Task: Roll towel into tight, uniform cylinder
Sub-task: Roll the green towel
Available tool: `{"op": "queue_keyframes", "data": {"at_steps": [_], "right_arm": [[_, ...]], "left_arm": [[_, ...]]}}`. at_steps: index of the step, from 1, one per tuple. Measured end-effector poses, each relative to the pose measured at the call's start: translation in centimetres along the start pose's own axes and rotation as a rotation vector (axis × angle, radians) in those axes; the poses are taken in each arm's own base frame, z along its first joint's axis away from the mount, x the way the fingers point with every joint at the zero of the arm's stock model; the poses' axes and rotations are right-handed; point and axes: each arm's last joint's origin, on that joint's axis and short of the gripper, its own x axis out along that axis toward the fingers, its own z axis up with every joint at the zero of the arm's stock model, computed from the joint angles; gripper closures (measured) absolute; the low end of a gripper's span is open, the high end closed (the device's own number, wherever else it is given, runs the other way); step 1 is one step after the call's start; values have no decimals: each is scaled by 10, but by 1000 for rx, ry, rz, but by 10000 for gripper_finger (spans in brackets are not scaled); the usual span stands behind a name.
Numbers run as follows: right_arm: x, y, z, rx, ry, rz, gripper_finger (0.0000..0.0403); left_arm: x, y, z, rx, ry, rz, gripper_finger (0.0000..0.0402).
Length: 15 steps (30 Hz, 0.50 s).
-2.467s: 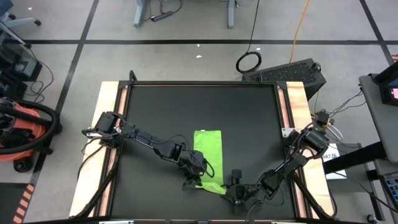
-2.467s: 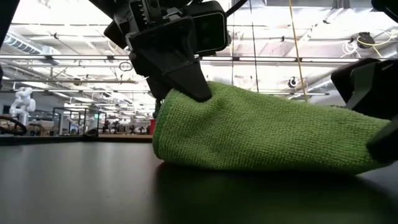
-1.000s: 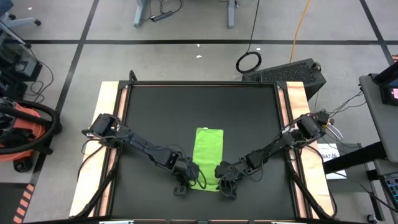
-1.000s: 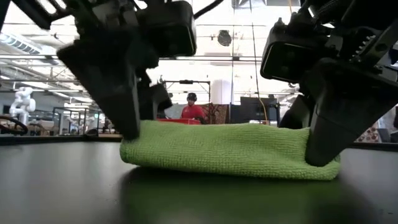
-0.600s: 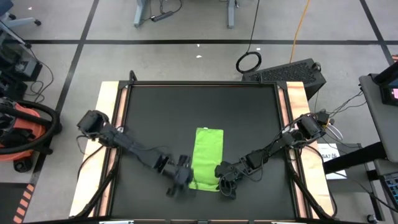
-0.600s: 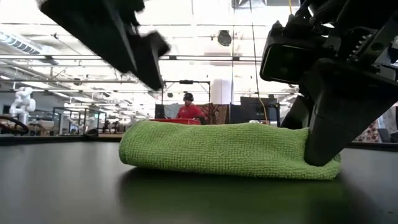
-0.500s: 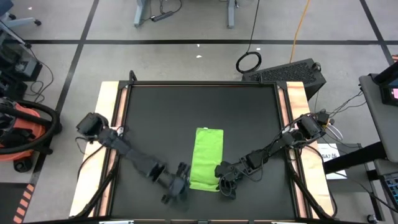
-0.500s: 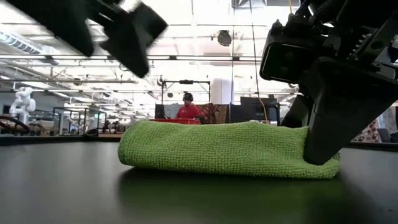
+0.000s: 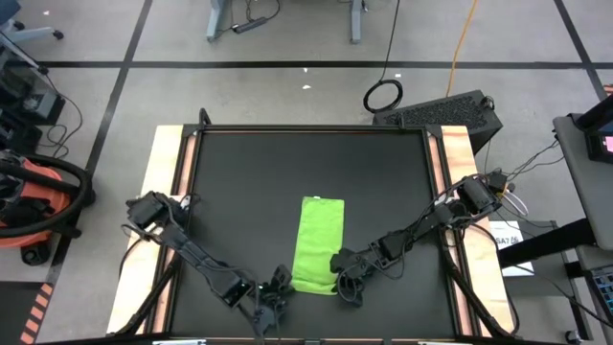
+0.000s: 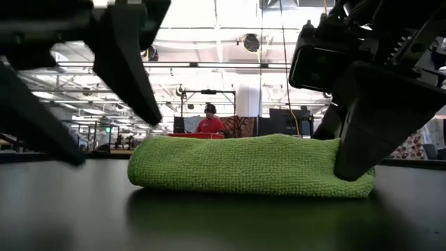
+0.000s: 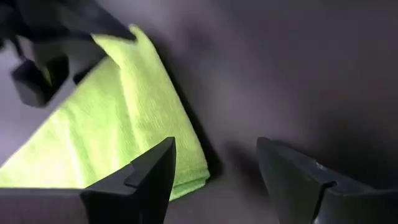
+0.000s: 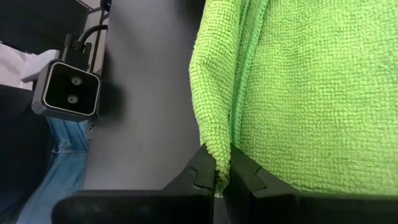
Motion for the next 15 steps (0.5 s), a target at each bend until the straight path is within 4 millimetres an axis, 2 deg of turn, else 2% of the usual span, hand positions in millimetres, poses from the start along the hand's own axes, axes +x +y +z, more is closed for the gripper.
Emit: {"op": "queue_keyframes", "data": {"at_steps": [7, 15], "right_arm": [[0, 1, 1, 4, -16, 12, 396], [0, 2, 3, 5, -30, 25, 397]], "left_arm": [[23, 4, -12, -38, 74, 71, 171], [31, 21, -19, -123, 118, 92, 171]]}}
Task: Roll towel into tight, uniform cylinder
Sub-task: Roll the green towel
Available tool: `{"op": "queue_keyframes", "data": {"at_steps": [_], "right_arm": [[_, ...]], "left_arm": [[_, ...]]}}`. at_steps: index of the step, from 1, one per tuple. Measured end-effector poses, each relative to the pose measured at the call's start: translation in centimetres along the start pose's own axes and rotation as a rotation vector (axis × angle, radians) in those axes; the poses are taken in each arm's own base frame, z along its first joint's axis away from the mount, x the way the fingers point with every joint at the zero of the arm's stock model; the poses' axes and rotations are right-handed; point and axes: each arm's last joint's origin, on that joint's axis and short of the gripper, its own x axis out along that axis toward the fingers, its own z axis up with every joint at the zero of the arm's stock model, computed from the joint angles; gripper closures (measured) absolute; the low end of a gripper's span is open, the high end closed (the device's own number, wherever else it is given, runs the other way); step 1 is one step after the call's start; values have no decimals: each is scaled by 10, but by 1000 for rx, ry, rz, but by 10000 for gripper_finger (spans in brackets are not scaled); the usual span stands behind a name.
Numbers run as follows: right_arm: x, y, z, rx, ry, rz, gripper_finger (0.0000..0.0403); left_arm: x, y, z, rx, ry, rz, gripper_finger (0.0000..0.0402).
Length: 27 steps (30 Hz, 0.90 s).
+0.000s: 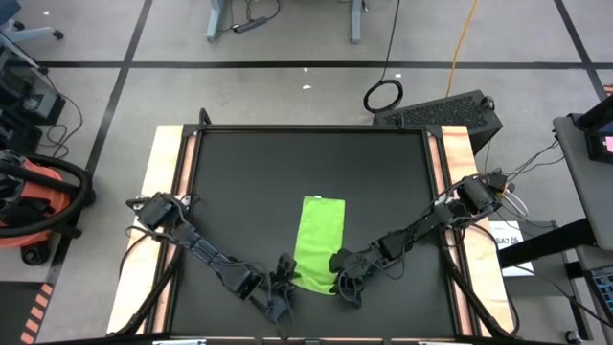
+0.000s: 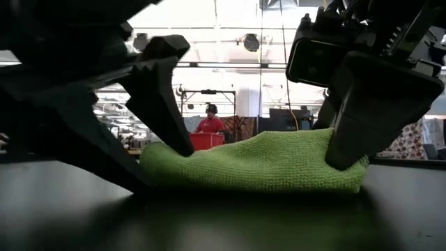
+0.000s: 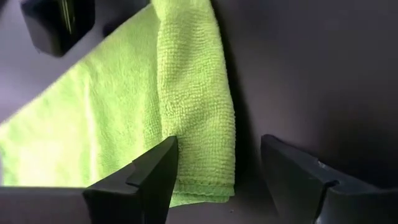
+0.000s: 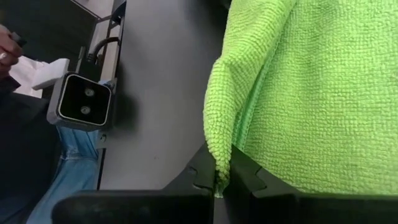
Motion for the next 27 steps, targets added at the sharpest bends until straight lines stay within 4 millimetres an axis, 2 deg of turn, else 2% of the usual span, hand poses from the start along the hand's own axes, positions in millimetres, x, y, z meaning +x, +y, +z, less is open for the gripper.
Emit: {"op": "queue_keyframes", "data": {"at_steps": [3, 5, 7, 13, 16, 19, 23, 27], "right_arm": [[0, 0, 0, 0, -2, 2, 397], [0, 0, 0, -1, -4, 4, 397], [0, 0, 0, -1, -3, 4, 397], [0, 1, 1, -8, -7, 10, 396], [0, 1, 1, -41, -6, 13, 387], [-1, 4, -1, -95, 10, 30, 357], [-8, 11, -4, -151, 50, 19, 283], [-20, 14, -13, -171, 122, -78, 208]], "left_arm": [[3, 5, -2, -42, 17, -23, 183], [4, 6, -3, -50, 20, -31, 205], [4, 5, -3, -40, 22, -32, 241], [5, 4, -6, 36, 41, -13, 381], [5, 4, -6, 48, 43, 0, 389], [6, 5, -6, 41, 44, -5, 389], [6, 6, -6, 35, 39, -23, 389], [4, 8, -4, 21, 15, -65, 389]]}}
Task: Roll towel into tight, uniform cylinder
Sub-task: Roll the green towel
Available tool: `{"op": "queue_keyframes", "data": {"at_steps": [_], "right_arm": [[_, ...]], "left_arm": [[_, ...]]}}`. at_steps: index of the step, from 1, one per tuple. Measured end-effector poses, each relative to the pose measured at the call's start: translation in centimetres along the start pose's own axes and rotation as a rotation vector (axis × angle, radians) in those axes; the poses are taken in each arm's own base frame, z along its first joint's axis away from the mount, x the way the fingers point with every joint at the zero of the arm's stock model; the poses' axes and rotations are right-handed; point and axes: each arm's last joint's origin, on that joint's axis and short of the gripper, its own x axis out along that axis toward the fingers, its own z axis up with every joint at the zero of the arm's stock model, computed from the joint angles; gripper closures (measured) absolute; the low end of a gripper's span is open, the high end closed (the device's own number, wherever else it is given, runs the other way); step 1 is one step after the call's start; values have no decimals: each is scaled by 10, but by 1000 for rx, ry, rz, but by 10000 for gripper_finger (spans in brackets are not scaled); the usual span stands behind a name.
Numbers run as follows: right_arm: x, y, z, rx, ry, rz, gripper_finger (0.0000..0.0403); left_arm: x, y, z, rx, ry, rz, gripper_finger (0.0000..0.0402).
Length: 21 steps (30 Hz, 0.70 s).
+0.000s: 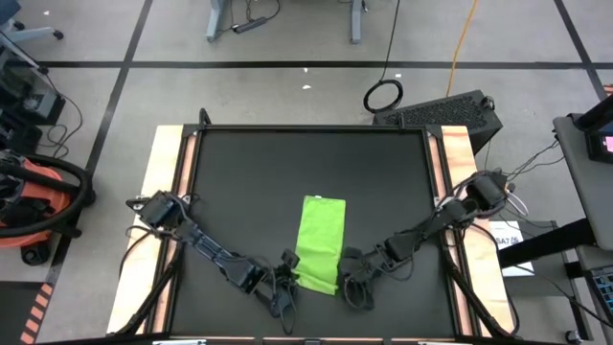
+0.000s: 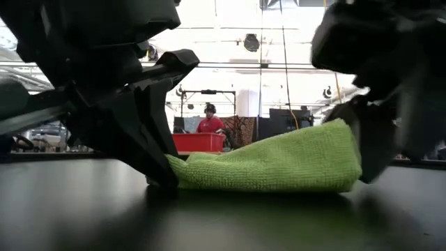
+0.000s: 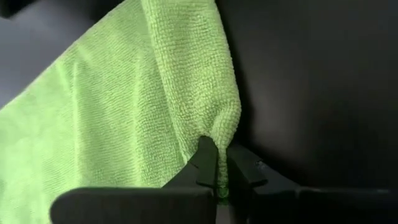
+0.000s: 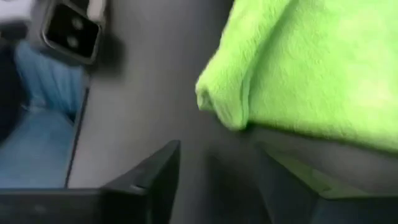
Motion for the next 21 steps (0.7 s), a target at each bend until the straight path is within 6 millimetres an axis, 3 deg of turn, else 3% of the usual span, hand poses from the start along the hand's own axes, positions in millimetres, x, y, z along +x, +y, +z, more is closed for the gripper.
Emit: {"op": "queue_keyframes", "data": {"at_steps": [5, 11, 21], "right_arm": [[-11, 23, -12, -161, -26, -62, 177], [-16, 48, -25, -422, -155, -216, 195], [-6, 70, -36, -729, -220, -440, 216]], "left_arm": [[-3, 10, 4, -67, -59, -136, 390], [1, 35, 5, -206, -122, -368, 390], [15, 75, -5, -374, -153, -508, 390]]}}
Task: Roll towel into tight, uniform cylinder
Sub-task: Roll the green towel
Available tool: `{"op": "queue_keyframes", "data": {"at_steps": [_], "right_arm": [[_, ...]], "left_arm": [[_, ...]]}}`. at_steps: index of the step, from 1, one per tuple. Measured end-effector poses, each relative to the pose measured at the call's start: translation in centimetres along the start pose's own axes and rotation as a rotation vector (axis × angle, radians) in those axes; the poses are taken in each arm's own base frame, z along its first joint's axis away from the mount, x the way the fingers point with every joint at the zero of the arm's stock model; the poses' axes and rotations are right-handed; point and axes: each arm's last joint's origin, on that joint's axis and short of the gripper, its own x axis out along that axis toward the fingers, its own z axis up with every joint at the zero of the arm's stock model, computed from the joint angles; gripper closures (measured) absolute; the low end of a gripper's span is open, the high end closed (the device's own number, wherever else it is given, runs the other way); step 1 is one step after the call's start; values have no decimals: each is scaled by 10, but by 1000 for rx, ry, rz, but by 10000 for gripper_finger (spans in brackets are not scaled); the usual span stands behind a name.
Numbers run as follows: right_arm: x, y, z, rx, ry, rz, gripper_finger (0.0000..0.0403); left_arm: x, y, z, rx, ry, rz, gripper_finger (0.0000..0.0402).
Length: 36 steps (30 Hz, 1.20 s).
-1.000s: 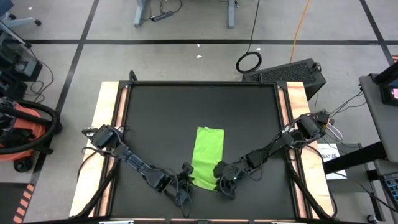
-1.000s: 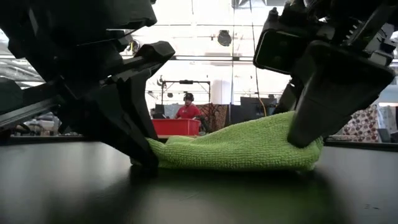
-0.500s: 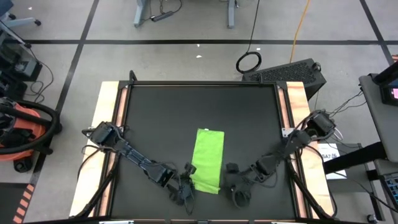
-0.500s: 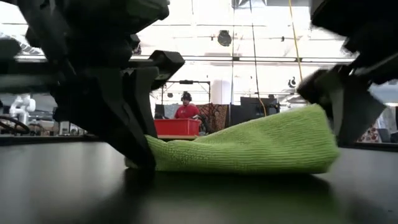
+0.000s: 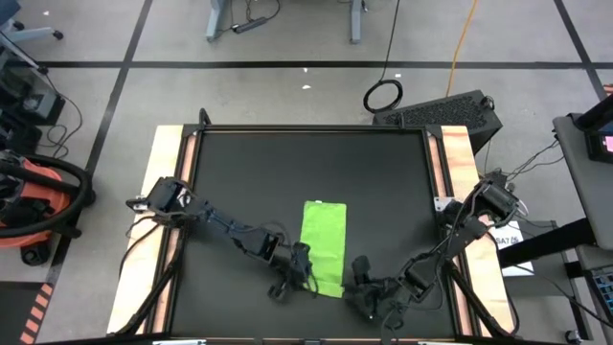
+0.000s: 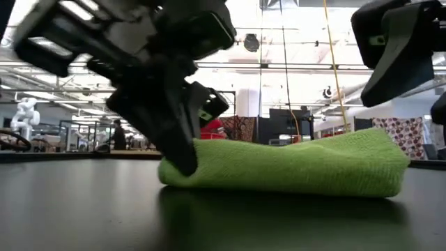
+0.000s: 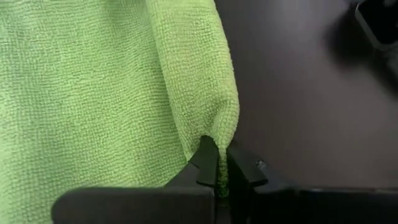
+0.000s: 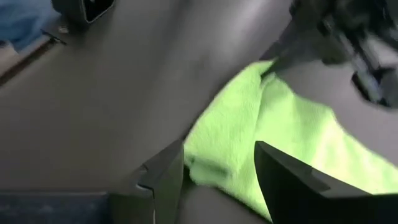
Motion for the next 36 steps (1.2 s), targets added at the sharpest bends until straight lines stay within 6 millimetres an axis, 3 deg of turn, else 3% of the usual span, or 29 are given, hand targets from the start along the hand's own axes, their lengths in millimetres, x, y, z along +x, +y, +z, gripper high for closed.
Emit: {"op": "queue_keyframes", "data": {"at_steps": [6, 12, 21, 24, 28, 36], "right_arm": [[0, 9, 7, -71, -18, -11, 216], [7, 15, -1, -54, 13, -65, 213], [15, 12, -5, 55, 17, -138, 124], [15, 11, -5, 67, 19, -161, 116], [18, 13, -8, 67, 22, -181, 142], [29, 29, -16, 30, 39, -200, 243]], "left_arm": [[-6, 21, 3, -82, -40, -84, 390], [-11, 33, 4, -119, -65, -131, 391], [-12, 34, 6, -131, -85, -171, 391], [-12, 34, 7, -129, -96, -179, 391], [-14, 33, 10, -132, -114, -191, 391], [-14, 32, 9, -137, -108, -206, 391]]}}
